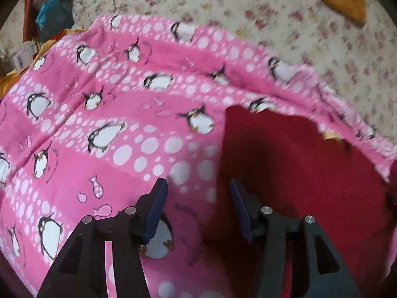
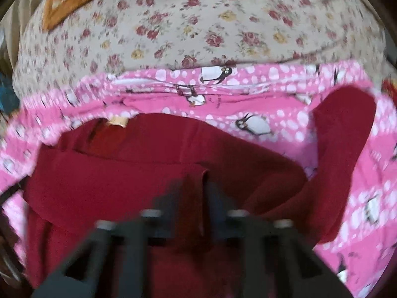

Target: Fold small clothes

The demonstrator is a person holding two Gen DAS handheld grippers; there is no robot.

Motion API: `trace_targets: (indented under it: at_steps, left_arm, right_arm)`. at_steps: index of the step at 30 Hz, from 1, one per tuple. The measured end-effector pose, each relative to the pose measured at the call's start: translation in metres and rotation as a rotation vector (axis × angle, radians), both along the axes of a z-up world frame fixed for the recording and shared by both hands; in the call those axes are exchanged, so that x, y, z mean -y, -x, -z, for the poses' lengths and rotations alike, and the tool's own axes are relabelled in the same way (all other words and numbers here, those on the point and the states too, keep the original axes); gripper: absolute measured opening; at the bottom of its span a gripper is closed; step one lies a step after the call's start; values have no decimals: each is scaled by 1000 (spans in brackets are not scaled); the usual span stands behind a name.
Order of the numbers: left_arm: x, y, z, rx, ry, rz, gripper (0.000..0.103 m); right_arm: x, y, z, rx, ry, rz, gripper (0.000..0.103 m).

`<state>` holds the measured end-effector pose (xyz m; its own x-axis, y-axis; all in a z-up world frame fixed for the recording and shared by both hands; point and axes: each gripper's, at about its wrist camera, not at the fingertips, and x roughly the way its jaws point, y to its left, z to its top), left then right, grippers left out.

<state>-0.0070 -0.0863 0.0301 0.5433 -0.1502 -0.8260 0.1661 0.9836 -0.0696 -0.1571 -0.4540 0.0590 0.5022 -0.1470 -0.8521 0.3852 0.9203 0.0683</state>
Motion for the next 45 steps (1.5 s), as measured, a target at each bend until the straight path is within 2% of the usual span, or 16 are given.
trace_targets:
  at_steps: [2, 5, 10, 15, 18, 21, 23, 27, 30, 34, 36, 39, 41, 45]
  left_arm:
    - [-5, 0, 3, -4, 33, -8, 33]
    - [-2, 2, 1, 7, 17, -2, 33]
    - [-6, 13, -9, 27, 40, -7, 33]
    - [-10, 33, -31, 105, 77, -5, 33]
    - [-7, 37, -36, 124, 93, 14, 33]
    - [-2, 39, -37, 133, 84, 31, 33]
    - [1, 39, -35, 130, 78, 41, 33]
    - [4, 39, -34, 125, 86, 55, 33]
    - [6, 41, -33, 128, 76, 64, 33]
    - [7, 40, -31, 127, 75, 68, 33]
    - [8, 39, -30, 128, 68, 66, 33]
    - [6, 36, -28, 119, 73, 63, 33]
    - [5, 34, -28, 112, 82, 58, 33]
    - [7, 35, -27, 112, 83, 62, 33]
  right_arm:
    - [6, 0, 9, -9, -8, 14, 4]
    - [10, 2, 17, -3, -15, 39, 3]
    - [15, 20, -1, 50, -95, 67, 11]
    - [52, 59, -18, 150, -214, 133, 14]
    - [76, 74, -24, 164, -207, 187, 14]
    - [98, 87, -27, 168, -209, 253, 26]
    - [112, 94, -29, 192, -236, 280, 26]
    - [132, 94, -40, 177, -129, 346, 41]
    - [150, 71, -41, 153, -96, 346, 48]
    - [173, 41, -30, 105, -105, 339, 48]
    - [185, 34, -24, 77, -96, 379, 48]
    - [200, 50, -24, 131, -84, 467, 48]
    - [210, 63, -23, 138, -38, 528, 48]
    - [233, 70, -13, 133, -29, 546, 48]
